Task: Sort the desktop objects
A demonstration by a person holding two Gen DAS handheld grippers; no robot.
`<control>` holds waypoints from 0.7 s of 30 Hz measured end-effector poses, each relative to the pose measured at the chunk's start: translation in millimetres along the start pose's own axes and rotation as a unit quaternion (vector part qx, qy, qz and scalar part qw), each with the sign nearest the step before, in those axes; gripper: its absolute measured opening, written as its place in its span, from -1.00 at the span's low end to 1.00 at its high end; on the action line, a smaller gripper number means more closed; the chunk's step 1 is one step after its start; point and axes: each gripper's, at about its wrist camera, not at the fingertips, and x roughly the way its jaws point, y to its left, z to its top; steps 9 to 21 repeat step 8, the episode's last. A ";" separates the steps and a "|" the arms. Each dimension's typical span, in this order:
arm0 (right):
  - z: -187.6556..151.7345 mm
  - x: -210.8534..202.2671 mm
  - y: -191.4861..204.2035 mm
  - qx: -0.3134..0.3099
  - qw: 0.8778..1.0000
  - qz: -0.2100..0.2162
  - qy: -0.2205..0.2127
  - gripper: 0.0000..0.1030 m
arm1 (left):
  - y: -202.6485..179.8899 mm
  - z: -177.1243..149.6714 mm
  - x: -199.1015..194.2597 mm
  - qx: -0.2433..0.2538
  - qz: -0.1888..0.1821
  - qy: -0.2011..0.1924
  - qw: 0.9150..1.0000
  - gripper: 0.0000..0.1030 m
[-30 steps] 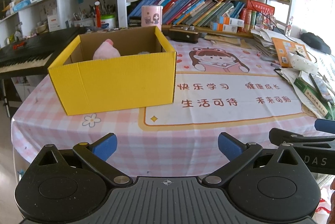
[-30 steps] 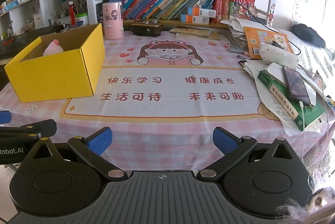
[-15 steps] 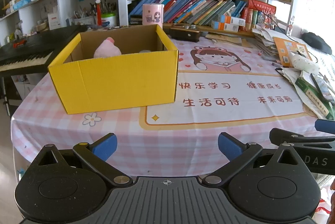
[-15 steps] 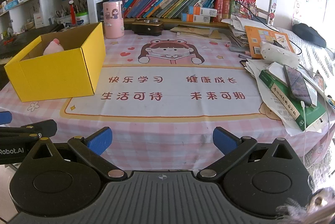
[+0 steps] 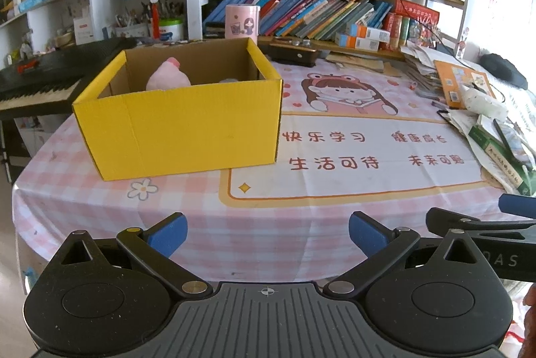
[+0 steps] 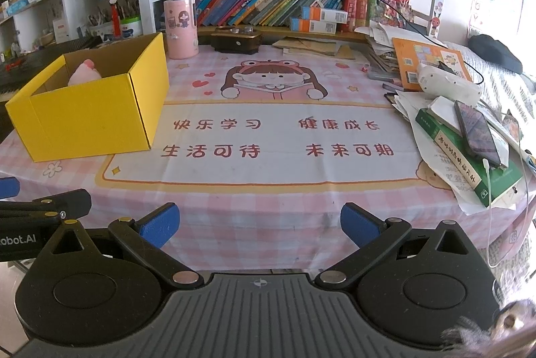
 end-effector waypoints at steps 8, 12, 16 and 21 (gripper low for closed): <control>0.1 2.1 -0.1 0.000 1.000 0.000 0.001 1.00 | 0.2 -0.2 -0.9 -0.002 -0.003 -0.001 1.000 1.00; 0.1 2.1 -0.1 0.000 1.000 0.000 0.001 1.00 | 0.2 -0.2 -0.9 -0.002 -0.003 -0.001 1.000 1.00; 0.1 2.1 -0.1 0.000 1.000 0.000 0.001 1.00 | 0.2 -0.2 -0.9 -0.002 -0.003 -0.001 1.000 1.00; 0.1 2.1 -0.1 0.000 1.000 0.000 0.001 1.00 | 0.2 -0.2 -0.9 -0.002 -0.003 -0.001 1.000 1.00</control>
